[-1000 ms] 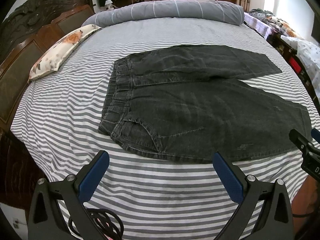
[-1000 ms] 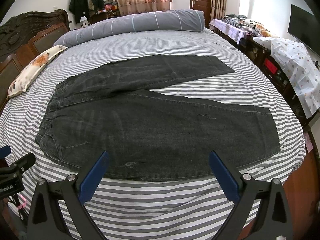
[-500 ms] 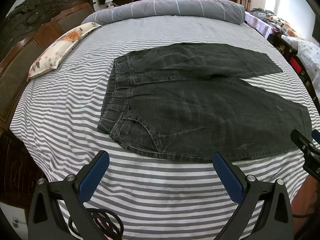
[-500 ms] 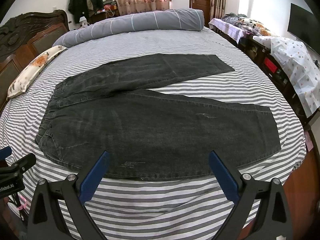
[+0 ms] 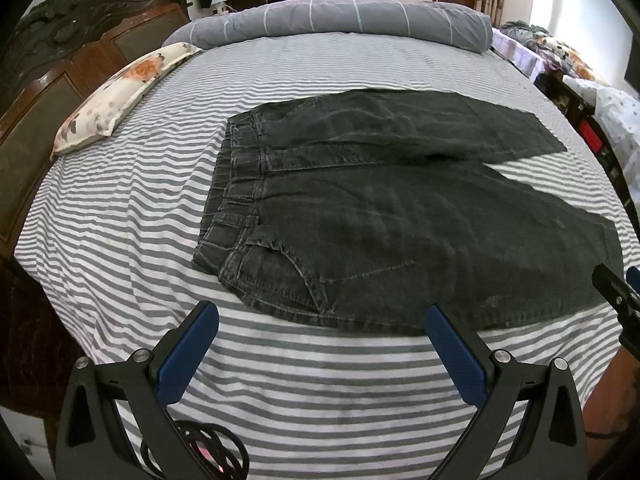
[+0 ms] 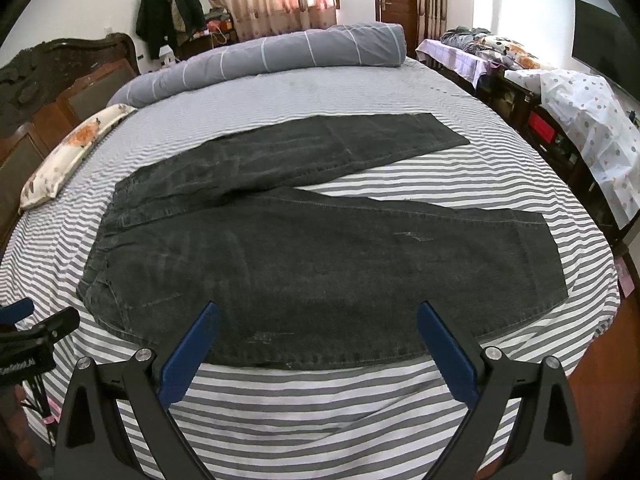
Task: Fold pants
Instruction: 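Grasp the jeans waistband with the left gripper while the right gripper grasps the hem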
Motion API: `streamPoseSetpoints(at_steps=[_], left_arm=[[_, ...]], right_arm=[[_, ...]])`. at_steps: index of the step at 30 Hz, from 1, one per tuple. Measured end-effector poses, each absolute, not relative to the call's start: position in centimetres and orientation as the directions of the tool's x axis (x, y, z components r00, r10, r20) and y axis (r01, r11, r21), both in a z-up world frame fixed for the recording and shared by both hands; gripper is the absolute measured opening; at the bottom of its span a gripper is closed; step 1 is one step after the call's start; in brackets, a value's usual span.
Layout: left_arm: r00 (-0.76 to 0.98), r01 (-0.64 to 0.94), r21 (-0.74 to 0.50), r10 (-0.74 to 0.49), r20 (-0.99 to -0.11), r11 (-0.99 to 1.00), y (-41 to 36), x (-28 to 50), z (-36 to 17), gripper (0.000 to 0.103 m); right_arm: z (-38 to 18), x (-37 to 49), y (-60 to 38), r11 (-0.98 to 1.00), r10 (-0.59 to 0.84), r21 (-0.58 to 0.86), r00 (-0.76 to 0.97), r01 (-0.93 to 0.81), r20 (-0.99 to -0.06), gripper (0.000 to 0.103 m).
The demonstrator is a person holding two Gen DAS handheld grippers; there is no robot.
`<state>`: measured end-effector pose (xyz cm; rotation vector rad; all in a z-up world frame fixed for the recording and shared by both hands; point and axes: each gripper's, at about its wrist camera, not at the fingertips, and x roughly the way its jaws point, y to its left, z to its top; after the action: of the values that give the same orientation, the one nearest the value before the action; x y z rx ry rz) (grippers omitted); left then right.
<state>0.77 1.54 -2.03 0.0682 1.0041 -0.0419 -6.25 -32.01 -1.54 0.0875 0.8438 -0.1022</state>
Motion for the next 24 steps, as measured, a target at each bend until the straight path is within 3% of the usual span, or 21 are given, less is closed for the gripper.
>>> streamPoseSetpoints(at_steps=[6, 9, 11, 13, 19, 24], left_arm=[[0.556, 0.036, 0.005, -0.015, -0.831, 0.999, 4.5, 3.7, -2.2, 0.101], [0.559, 0.016, -0.024, -0.029, -0.829, 1.000, 6.8, 6.0, -2.0, 0.085], [0.552, 0.000, -0.052, -0.043, -0.833, 0.999, 8.2, 7.8, -2.0, 0.069], [0.546, -0.019, -0.113, -0.085, -0.833, 0.993, 10.1, 9.9, -2.1, 0.061], [0.564, -0.022, -0.255, -0.199, -0.801, 0.967, 14.2, 16.2, -2.4, 0.049], [0.568, -0.010, -0.384, -0.311, -0.762, 0.923, 16.9, 21.1, -4.7, 0.046]], right_arm=[[-1.2, -5.9, -32.3, 0.992, -0.040, 0.053, 0.685, 0.114, -0.728, 0.098], [-1.7, -5.2, -32.3, 0.992, -0.021, 0.068, 0.679, 0.104, -0.734, 0.098], [-2.0, -4.2, -32.3, 0.993, -0.015, 0.068, 0.668, 0.098, -0.744, 0.098], [-2.2, -3.3, -32.1, 0.993, -0.010, 0.070, 0.661, 0.094, -0.750, 0.098], [-2.9, 0.0, -31.3, 0.994, -0.006, 0.065, 0.636, 0.089, -0.772, 0.098], [-3.9, 3.6, -29.9, 0.996, -0.014, 0.043, 0.616, 0.077, -0.788, 0.098]])
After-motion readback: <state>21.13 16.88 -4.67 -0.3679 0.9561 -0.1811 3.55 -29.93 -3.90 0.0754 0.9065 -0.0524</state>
